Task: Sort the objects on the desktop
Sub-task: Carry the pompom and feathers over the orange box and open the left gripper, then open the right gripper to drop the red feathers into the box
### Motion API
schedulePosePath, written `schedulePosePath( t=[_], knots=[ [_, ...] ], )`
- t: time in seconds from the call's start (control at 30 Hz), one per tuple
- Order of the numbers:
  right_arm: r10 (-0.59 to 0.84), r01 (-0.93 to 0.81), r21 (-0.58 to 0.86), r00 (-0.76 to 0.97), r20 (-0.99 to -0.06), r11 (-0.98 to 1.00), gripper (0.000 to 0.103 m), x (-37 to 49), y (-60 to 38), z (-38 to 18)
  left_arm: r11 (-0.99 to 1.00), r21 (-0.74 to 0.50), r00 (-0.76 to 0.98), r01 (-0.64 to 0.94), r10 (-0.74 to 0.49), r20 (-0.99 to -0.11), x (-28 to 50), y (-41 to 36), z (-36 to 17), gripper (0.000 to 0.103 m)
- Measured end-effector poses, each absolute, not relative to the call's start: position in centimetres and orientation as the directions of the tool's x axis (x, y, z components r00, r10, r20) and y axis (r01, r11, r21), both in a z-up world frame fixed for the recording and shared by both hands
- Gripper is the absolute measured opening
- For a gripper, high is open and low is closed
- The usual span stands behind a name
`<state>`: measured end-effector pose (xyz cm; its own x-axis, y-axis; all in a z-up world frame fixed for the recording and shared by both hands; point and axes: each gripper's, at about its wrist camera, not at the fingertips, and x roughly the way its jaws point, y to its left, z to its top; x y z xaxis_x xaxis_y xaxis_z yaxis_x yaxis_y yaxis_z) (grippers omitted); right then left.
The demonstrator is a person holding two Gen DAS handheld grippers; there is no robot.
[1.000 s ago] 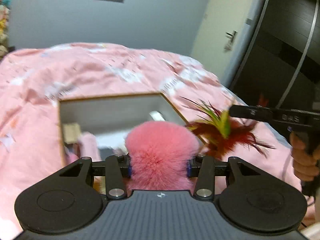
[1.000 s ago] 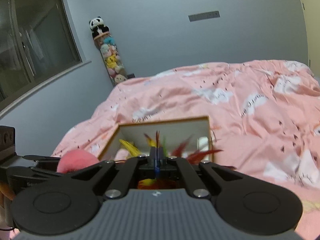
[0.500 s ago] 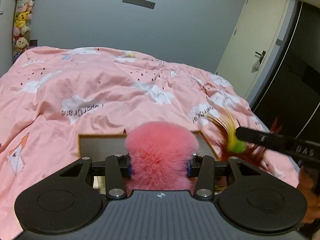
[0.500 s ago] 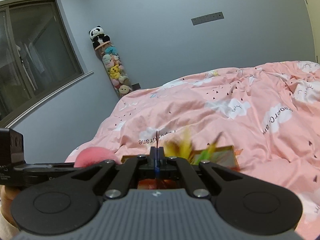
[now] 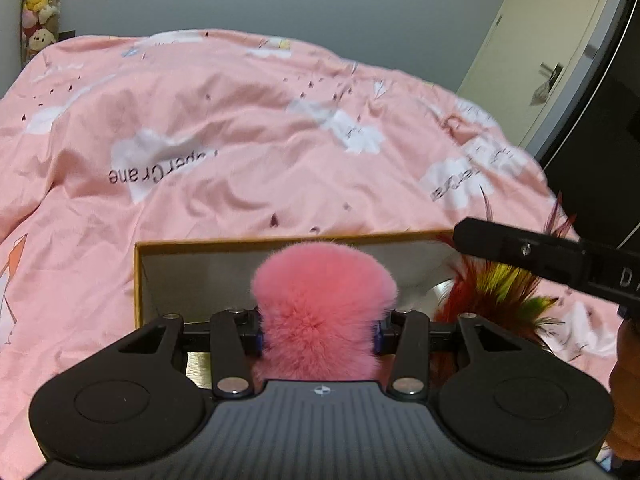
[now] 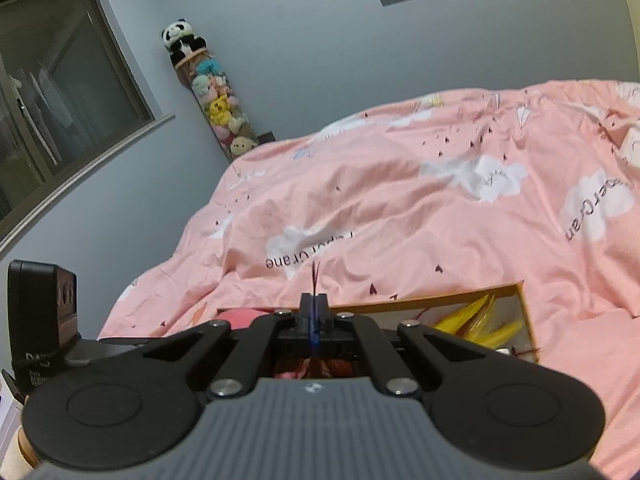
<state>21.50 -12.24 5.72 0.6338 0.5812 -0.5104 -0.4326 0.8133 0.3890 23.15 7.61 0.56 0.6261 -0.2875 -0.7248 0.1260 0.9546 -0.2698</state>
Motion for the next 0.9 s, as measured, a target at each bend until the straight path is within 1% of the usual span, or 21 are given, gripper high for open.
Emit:
schedulePosePath(
  t=[0.27, 0.53, 0.77, 0.9],
  knots=[
    [0.588, -0.43, 0.401, 0.593, -0.55, 0.809, 0.0, 23.6, -10.5, 3.4, 0.972, -0.188, 0.601, 0.138, -0.233, -0.764, 23.4, 7.6, -1.5, 0.052],
    [0.582, -0.437, 0.386, 0.575, -0.575, 0.813, 0.0, 24.1, -9.5, 2.4, 0.974, -0.181, 0.653, 0.138, -0.227, -0.722, 22.6, 8.1, -0.5, 0.052],
    [0.578, -0.449, 0.37, 0.558, -0.595, 0.814, 0.0, 23.6, -8.9, 2.0, 0.98, -0.187, 0.716, 0.068, -0.179, -0.675, 20.4, 9.5, 1.5, 0.052],
    [0.604, -0.482, 0.375, 0.531, -0.595, 0.792, 0.0, 22.7, -8.0, 2.2, 0.981, -0.193, 0.743, 0.017, -0.142, -0.654, 18.9, 10.3, 2.2, 0.052]
  ],
)
